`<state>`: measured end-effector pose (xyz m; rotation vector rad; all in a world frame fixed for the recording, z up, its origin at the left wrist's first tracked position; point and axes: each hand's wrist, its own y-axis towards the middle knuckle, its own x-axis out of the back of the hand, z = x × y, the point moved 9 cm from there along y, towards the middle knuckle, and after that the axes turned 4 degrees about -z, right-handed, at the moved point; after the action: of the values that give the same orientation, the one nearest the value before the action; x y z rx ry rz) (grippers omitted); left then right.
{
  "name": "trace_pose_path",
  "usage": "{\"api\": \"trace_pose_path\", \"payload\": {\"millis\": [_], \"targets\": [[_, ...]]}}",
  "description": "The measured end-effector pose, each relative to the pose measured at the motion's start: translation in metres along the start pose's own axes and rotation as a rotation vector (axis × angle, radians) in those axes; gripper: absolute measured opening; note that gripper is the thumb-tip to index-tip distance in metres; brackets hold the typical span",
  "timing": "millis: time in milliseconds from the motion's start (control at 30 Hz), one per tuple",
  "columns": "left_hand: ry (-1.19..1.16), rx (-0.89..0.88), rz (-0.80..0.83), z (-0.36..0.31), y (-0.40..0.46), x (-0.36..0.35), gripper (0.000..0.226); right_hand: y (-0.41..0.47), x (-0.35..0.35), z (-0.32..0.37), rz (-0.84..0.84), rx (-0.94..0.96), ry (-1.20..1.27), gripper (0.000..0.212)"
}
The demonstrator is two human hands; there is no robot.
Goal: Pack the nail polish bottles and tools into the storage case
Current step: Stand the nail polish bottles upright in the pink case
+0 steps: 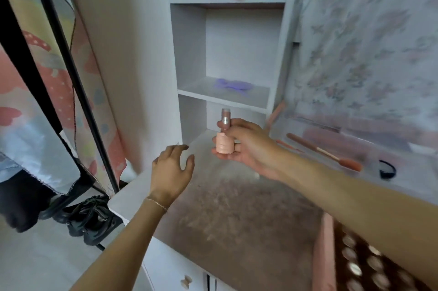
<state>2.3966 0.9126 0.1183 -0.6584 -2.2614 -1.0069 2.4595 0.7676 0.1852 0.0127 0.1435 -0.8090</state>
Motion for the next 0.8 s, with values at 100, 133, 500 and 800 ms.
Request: {"api": "trace_pose_path", "payload": {"millis": [100, 133, 500, 800], "targets": [[-0.184, -0.096, -0.110, -0.063, -0.029, 0.033, 0.031, -0.049, 0.024, 0.027, 0.008, 0.106, -0.054, 0.009], [-0.223, -0.130, -0.106, -0.083, -0.040, 0.038, 0.030, -0.066, 0.036, 0.033, -0.009, 0.144, -0.067, 0.010], [-0.477, -0.212, 0.310, -0.232, -0.122, -0.029, 0.035, -0.230, 0.176, 0.052, -0.322, 0.360, -0.560, 0.012], [-0.480, -0.105, 0.415, -0.235, -0.135, -0.059, 0.018, -0.278, 0.239, 0.005, -0.189, 0.079, -1.070, 0.022]]}}
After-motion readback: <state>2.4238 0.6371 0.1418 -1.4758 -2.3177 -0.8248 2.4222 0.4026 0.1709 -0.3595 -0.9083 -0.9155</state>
